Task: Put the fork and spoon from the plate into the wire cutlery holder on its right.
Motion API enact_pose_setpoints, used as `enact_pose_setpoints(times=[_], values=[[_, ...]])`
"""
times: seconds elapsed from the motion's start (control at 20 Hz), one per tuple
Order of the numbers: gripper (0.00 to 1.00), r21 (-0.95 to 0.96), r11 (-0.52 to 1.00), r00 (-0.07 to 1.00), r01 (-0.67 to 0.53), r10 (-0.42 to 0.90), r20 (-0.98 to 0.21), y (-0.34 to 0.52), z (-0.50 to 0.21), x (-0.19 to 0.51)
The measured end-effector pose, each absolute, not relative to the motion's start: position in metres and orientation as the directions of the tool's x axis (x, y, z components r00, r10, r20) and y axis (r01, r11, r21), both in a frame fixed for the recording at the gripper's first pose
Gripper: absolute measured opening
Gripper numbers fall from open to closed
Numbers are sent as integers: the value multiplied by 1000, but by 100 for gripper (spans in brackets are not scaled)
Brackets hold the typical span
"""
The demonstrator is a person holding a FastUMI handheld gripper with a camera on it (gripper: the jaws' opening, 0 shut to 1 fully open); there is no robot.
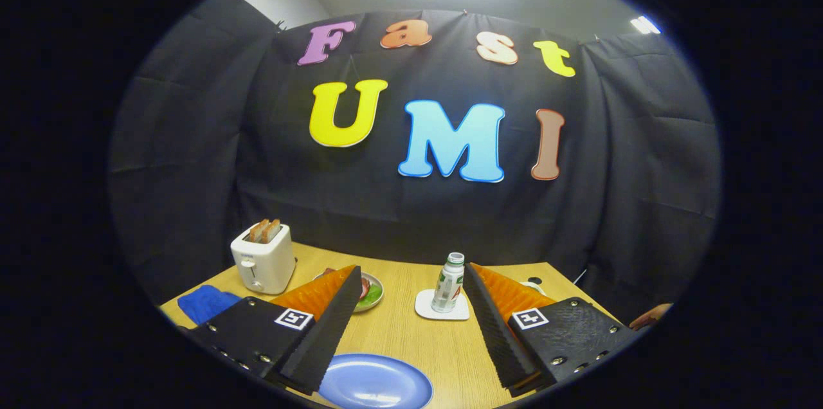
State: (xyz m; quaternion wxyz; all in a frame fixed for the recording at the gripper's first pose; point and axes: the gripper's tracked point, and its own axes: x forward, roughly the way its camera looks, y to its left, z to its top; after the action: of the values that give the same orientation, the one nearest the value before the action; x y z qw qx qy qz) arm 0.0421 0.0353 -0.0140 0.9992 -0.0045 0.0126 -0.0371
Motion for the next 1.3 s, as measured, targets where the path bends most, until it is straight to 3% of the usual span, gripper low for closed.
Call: enact_pose_setpoints(times=[0.55,0.9,1.1,1.3], values=[[97,21,997,984,70,-65,-164,25,-34,59],[97,30,994,980,103,-96,-174,24,-36,57],[97,21,997,986,76,-72,-153,47,-40,54],[97,31,999,989,-24,28,-144,88,-46,44]])
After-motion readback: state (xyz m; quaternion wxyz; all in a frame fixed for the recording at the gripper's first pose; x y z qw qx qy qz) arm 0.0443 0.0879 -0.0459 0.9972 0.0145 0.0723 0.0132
